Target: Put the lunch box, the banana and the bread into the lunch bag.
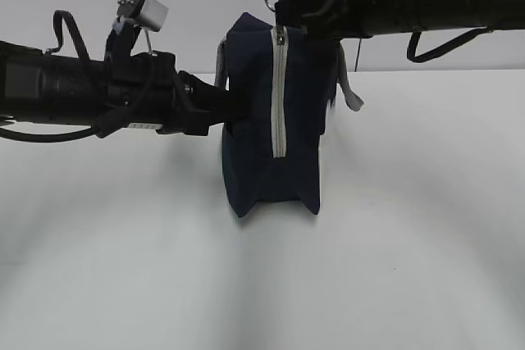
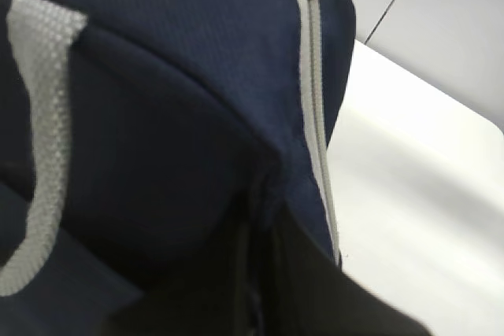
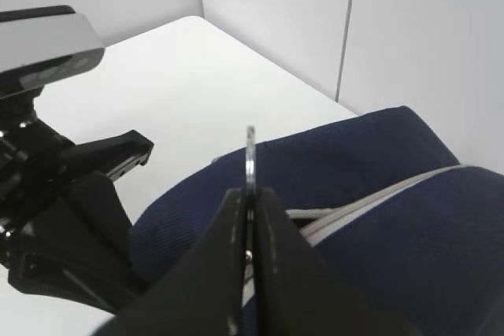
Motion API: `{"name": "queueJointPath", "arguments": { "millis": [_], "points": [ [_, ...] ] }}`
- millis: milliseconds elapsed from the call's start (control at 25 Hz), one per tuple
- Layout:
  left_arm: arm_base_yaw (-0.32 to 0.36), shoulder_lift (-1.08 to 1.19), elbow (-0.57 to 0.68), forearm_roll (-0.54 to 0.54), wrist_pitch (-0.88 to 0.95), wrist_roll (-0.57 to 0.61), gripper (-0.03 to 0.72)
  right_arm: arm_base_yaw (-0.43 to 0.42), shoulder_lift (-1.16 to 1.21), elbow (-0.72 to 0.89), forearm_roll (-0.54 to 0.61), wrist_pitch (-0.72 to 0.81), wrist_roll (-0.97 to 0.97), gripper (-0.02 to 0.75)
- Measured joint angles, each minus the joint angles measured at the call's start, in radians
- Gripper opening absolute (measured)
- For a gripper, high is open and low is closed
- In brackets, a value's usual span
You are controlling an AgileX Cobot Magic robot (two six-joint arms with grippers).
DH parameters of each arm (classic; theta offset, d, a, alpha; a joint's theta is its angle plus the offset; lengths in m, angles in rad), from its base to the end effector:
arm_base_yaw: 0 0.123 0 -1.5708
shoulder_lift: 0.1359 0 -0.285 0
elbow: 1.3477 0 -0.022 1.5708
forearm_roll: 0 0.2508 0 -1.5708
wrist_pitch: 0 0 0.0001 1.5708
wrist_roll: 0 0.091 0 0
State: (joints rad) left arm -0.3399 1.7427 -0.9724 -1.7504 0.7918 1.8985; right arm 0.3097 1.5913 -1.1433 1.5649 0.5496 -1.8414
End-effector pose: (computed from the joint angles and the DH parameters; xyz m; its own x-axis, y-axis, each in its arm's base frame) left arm 0.3102 -0.1774 0.2220 -0.3931 0.1956 -0.8984 0.8478 0.4554 -0.2718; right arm 0.3277 0.1548 0.3089 -0.1279 -0.2862 -0.9496 -0.7900 0.6083 -0.0769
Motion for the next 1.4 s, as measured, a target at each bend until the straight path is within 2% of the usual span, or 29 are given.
{"name": "queueJointPath", "arguments": {
  "millis": [360, 560, 680, 1000, 1400],
  "points": [
    [0.0, 0.0, 0.0, 0.044, 0.004, -0.015, 0.006, 0.0, 0.0, -0.014, -0.017, -0.008, 0.015, -0.016],
    [0.0, 0.0, -0.001, 0.102, 0.012, -0.05, 0.006, -0.004, 0.002, -0.056, -0.127, 0.037, 0.07, -0.016],
    [0.0, 0.0, -0.001, 0.126, 0.017, -0.056, 0.006, -0.037, 0.023, -0.09, -0.198, 0.139, 0.11, -0.016],
    [0.0, 0.0, -0.001, 0.16, 0.02, -0.065, 0.006, -0.16, 0.201, -0.233, -0.291, 0.584, 0.132, -0.016],
    [0.0, 0.0, -0.001, 0.216, 0.034, -0.079, 0.005, -0.171, 0.361, -0.41, -0.271, 0.627, 0.161, -0.016]
  ]
}}
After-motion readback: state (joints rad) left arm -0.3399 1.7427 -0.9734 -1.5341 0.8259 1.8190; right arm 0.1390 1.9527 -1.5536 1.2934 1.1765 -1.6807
